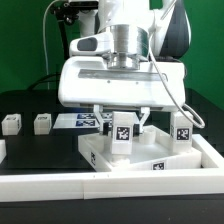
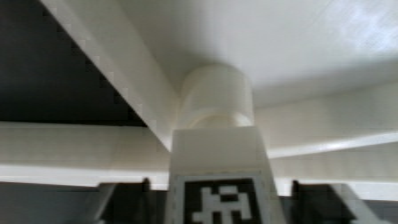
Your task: Assemble square table
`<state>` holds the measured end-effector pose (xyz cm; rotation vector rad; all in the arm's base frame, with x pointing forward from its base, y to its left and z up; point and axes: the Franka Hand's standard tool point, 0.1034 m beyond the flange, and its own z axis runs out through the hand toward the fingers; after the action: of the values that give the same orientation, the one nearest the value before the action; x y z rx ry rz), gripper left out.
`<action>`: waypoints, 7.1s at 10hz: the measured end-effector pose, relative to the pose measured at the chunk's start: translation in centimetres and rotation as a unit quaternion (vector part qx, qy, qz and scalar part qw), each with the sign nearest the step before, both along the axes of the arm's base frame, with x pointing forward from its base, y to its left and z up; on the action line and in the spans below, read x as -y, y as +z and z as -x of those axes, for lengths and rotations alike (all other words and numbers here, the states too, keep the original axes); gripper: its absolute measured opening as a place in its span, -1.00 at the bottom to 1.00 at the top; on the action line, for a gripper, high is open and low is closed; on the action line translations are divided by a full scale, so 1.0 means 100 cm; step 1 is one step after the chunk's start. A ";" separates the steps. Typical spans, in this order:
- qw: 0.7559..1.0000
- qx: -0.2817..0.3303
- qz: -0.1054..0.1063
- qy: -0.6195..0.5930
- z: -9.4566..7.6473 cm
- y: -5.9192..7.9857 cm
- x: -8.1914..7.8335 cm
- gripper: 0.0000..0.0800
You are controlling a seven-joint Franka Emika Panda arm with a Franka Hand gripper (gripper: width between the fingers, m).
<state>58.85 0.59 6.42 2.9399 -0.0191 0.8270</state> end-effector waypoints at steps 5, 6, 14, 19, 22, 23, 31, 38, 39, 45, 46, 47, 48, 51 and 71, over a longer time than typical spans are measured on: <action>1.000 0.000 0.000 0.000 0.000 0.000 0.000 0.62; 1.000 -0.003 0.000 0.001 0.000 0.001 0.001 0.62; 0.993 -0.111 -0.040 0.003 -0.001 0.033 -0.004 0.62; 0.964 -0.258 -0.068 -0.004 -0.013 0.030 0.007 0.62; 0.967 -0.248 -0.065 -0.004 -0.017 0.028 0.008 0.62; 0.968 -0.244 -0.064 -0.003 -0.018 0.027 0.007 0.62; 0.970 -0.237 -0.061 -0.002 -0.021 0.023 0.007 -0.27; 0.935 -0.220 -0.136 -0.244 -0.024 0.023 0.002 -0.27; 0.926 -0.217 -0.145 -0.273 -0.024 0.023 0.001 -0.27; 0.866 -0.198 -0.187 -0.419 -0.026 0.022 0.001 -0.27; 0.852 -0.193 -0.195 -0.446 -0.026 0.022 0.001 -0.27; 0.836 -0.189 -0.203 -0.473 -0.026 0.022 0.002 -0.27; 0.822 -0.185 -0.210 -0.496 -0.026 0.022 0.002 -0.27; 0.758 -0.170 -0.243 -0.581 -0.026 0.021 0.005 -0.27; 0.961 -0.256 -0.073 -0.073 -0.023 0.015 -0.011 0.62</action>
Offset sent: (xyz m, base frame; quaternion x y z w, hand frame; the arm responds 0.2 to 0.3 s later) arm 0.0000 0.0000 0.0000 0.0000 0.0000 0.0000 1.0000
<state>61.12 1.68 7.93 3.1427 -0.2672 0.0326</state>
